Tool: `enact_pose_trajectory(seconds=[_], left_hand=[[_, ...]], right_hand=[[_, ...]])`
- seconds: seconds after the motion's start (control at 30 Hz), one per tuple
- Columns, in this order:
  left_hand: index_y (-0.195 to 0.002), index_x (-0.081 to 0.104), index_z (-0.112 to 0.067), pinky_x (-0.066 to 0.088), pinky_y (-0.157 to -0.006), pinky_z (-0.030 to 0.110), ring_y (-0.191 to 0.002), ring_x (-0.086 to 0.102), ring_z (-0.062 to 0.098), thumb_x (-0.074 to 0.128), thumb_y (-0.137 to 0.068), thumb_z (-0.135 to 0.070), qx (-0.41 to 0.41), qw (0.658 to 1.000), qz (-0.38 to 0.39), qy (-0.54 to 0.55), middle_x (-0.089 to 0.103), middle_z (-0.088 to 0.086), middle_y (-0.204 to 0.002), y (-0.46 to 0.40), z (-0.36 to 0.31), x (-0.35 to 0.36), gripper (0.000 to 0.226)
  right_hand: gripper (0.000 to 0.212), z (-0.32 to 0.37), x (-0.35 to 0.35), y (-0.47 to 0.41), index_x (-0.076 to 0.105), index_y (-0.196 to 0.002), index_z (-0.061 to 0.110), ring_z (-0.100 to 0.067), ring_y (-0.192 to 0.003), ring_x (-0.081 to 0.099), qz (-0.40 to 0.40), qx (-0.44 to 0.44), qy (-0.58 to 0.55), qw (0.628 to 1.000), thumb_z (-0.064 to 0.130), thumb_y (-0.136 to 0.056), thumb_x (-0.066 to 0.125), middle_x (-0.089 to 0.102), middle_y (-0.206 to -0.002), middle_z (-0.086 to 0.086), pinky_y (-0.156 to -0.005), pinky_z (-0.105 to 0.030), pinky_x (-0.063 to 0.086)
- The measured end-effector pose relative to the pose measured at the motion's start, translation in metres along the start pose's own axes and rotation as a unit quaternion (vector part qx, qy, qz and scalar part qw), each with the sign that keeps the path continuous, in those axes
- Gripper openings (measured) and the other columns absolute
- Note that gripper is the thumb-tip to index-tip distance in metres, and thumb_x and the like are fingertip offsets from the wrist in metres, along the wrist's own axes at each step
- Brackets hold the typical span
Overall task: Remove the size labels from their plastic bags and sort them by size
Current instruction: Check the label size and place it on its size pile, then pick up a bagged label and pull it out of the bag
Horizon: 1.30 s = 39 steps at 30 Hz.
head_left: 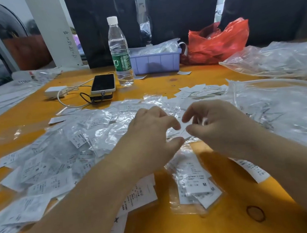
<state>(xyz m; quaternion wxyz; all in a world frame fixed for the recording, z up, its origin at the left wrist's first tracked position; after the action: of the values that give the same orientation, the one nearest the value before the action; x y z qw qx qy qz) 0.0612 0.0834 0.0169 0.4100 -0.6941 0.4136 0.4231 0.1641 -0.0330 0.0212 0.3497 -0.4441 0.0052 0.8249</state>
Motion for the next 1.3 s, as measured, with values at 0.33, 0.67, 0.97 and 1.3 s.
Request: enact_pose_trajectory(seconds=[0.33,0.67,0.97,1.3], left_hand=[[-0.111,0.062,-0.040,0.031,-0.093,0.027,-0.121,0.033,0.007,0.057,-0.093,-0.044,-0.004,0.999,-0.012,0.044,0.046,-0.017,-0.117,-0.001,0.006,0.000,0.019],[-0.107,0.064,-0.037,0.040,-0.095,0.031,-0.117,0.042,0.010,0.059,-0.092,-0.042,-0.026,0.998,-0.004,0.054,0.049,-0.015,-0.115,-0.001,0.009,-0.001,0.017],[-0.094,0.062,-0.036,0.033,-0.075,0.018,-0.103,0.046,0.007,0.059,-0.093,-0.036,-0.033,0.995,-0.065,0.067,0.056,-0.014,-0.110,-0.002,0.008,-0.010,0.004],[-0.093,0.067,-0.030,0.034,-0.068,0.009,-0.089,0.052,0.004,0.059,-0.093,-0.029,-0.010,0.990,-0.111,0.090,0.060,-0.014,-0.096,0.000,0.005,-0.013,0.009]], right_hand=[[0.042,-0.010,0.015,-0.004,0.066,-0.104,0.024,-0.010,-0.077,0.059,0.071,0.049,0.183,0.979,0.061,-0.083,0.061,0.060,-0.082,0.011,-0.075,-0.037,0.054],[0.012,-0.014,0.008,-0.008,0.070,-0.090,0.022,-0.013,-0.074,0.057,0.008,0.023,0.181,0.983,0.025,-0.092,0.058,0.058,-0.076,0.011,-0.067,-0.032,0.052],[0.023,-0.017,0.009,-0.008,0.065,-0.110,0.024,-0.007,-0.070,0.052,0.004,0.025,0.138,0.990,0.031,-0.089,0.062,0.053,-0.074,0.014,-0.062,-0.028,0.040],[0.012,-0.007,0.010,-0.005,0.069,-0.083,0.018,-0.017,-0.071,0.060,0.002,-0.003,0.179,0.984,0.022,-0.091,0.060,0.062,-0.073,0.005,-0.067,-0.037,0.054]])
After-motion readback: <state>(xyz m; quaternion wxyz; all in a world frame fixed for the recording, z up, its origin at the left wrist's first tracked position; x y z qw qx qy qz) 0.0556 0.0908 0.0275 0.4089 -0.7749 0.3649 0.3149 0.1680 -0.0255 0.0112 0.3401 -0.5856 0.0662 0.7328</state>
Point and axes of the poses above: each hand's wrist, its own y-axis away from the middle knuckle, its own x-axis out of the palm, z = x × y, the point moved 4 cm from there along -y, towards the middle knuckle
